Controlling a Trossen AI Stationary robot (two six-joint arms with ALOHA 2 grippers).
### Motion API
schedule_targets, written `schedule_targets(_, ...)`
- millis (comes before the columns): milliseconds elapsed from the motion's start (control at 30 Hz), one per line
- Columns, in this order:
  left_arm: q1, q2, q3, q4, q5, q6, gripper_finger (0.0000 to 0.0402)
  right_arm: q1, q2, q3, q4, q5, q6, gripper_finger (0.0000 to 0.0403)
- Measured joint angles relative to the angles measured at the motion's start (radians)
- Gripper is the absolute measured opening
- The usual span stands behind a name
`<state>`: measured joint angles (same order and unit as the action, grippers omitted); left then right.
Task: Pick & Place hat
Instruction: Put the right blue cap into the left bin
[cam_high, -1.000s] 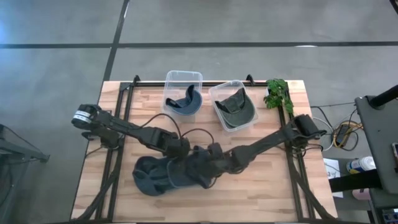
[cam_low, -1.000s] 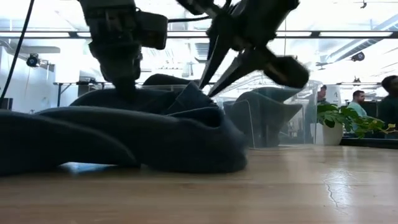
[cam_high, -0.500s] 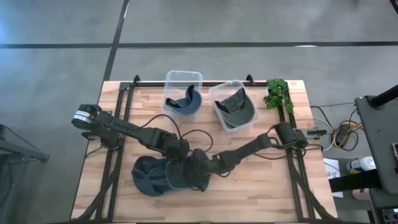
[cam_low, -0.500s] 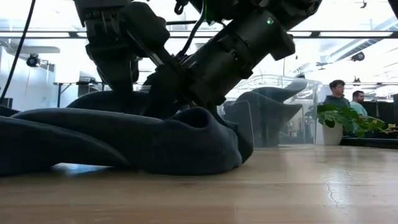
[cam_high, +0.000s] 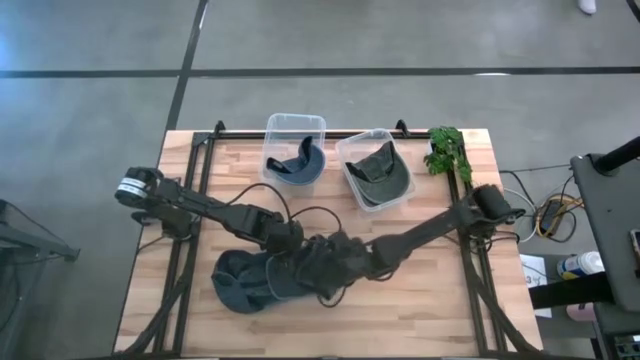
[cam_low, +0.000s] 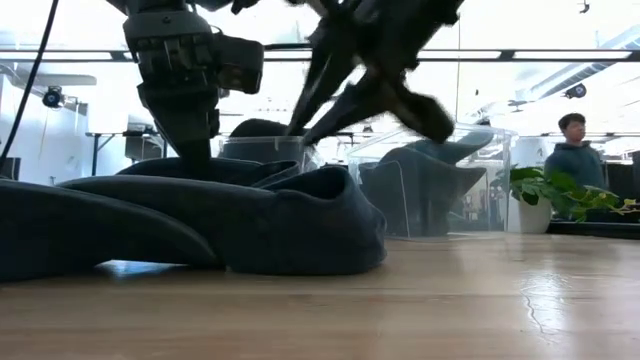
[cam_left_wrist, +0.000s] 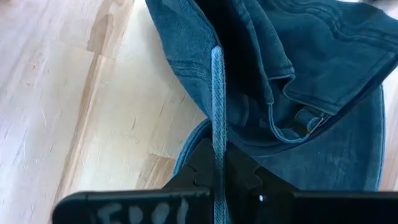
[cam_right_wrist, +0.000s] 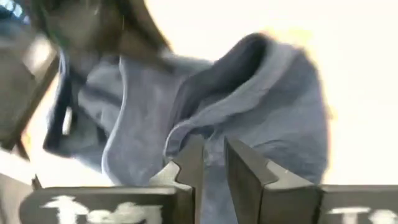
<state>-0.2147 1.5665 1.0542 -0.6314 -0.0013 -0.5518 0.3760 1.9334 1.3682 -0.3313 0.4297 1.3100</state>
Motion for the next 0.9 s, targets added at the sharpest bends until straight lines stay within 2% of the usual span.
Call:
schedule_targets(67, 0.003, 0.000, -0.001, 0.001, 0.001, 0.000, 0.0010, 0.004, -0.029, 0.002, -0.080, 0.032, 0.058, 0.0058)
schedule_targets(167, 0.008, 0.000, -0.002, 0.010, 0.004, 0.000, 0.0010, 0.004, -0.012, -0.008, -0.108, -0.051, 0.097, 0.0058)
schedule_targets(600, 0.027, 0.000, -0.002, 0.058, 0.020, -0.002, 0.0010, 0.006, 0.205, 0.005, 0.203, -0.346, 0.097, 0.0059)
schedule_targets(767, 0.027, 0.000, -0.010, 0.067, 0.018, -0.003, 0.0010, 0.006, 0.194, 0.005, 0.202, -0.351, 0.042, 0.0059)
schedule_targets(900, 0.028, 0.000, -0.014, 0.073, 0.007, -0.008, 0.0010, 0.008, 0.138, 0.004, 0.151, -0.281, -0.017, 0.0059)
